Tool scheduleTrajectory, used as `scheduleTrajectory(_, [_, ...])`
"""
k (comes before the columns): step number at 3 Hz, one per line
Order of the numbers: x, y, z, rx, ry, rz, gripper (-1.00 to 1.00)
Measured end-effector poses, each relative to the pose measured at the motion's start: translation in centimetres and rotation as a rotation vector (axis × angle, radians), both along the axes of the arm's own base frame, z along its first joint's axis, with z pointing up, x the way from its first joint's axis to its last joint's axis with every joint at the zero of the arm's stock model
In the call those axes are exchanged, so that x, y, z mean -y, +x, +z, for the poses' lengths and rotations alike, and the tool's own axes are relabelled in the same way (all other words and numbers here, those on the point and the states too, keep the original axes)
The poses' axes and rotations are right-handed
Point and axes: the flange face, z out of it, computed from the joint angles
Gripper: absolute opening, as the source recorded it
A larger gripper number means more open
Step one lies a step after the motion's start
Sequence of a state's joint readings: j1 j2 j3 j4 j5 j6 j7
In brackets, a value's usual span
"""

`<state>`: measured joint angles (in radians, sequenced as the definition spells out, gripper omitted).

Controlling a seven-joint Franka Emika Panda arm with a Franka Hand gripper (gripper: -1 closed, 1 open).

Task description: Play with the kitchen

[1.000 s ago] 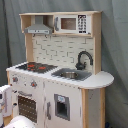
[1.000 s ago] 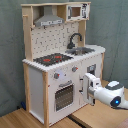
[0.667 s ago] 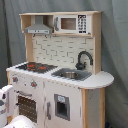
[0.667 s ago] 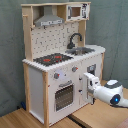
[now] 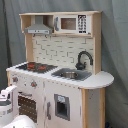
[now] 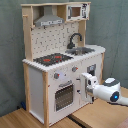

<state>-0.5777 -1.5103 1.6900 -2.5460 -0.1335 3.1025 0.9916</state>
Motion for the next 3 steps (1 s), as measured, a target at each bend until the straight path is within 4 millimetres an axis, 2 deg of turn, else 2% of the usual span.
scheduleTrajectory(2, [0.6,1.8,-0.8,-0.042,-0.056,0.1,1.0])
scheduleTrajectory(3, [1.5,3.4,-0.7,-0.053,-0.09,0.128,1.0])
